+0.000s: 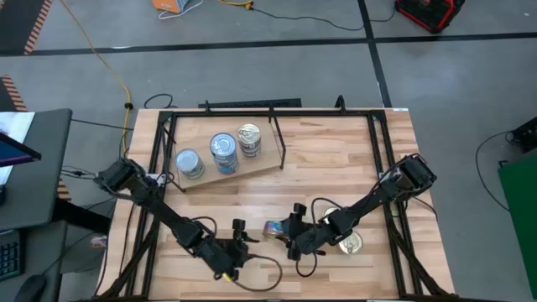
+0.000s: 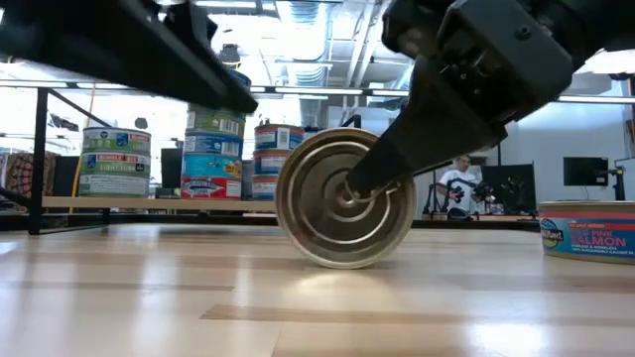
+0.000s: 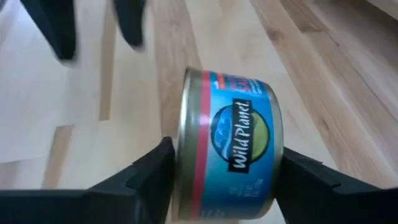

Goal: Stack canned seafood by type on shelf
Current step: Stack the blue pink tuna can on top of the blue pink tuna can on the shelf

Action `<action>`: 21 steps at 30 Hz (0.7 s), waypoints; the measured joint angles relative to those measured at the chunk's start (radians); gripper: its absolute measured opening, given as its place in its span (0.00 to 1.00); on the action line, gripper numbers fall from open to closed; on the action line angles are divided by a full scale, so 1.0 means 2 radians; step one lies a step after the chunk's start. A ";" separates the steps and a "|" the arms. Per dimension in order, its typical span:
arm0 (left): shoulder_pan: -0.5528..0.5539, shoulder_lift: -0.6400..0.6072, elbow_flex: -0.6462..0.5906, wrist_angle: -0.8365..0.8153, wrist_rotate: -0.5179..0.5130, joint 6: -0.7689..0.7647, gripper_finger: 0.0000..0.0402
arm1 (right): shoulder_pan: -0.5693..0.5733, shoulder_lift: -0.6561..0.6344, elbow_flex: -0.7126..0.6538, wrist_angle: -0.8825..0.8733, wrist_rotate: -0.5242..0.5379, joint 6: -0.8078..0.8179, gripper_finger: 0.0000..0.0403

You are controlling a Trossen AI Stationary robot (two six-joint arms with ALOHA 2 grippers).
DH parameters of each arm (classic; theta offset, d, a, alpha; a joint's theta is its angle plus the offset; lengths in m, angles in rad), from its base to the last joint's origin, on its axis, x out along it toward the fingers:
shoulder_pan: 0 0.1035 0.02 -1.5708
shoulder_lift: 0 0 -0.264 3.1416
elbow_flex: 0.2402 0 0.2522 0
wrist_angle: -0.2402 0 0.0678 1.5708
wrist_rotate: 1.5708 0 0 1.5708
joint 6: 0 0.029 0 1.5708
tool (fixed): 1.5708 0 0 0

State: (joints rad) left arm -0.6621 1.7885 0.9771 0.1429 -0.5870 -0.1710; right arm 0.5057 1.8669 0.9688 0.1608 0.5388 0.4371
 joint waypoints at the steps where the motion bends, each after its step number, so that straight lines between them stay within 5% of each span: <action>1: -0.004 -0.009 0.000 -0.001 -0.009 0.009 0.47 | -0.002 -0.001 0.000 0.001 -0.004 -0.005 0.62; 4: -0.011 -0.036 0.000 -0.013 -0.036 0.018 0.47 | -0.013 -0.001 0.000 0.005 -0.030 -0.008 0.53; 14: -0.028 -0.129 0.000 -0.055 -0.052 0.035 0.47 | -0.062 -0.023 -0.001 -0.007 -0.097 -0.034 0.53; 21: -0.038 -0.130 0.000 -0.032 -0.024 0.095 0.47 | -0.095 -0.078 0.000 -0.002 -0.137 -0.067 0.53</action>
State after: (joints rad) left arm -0.7382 1.5290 0.9771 0.0790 -0.6349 0.0186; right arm 0.3147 1.7104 0.9688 0.1570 0.2653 0.3031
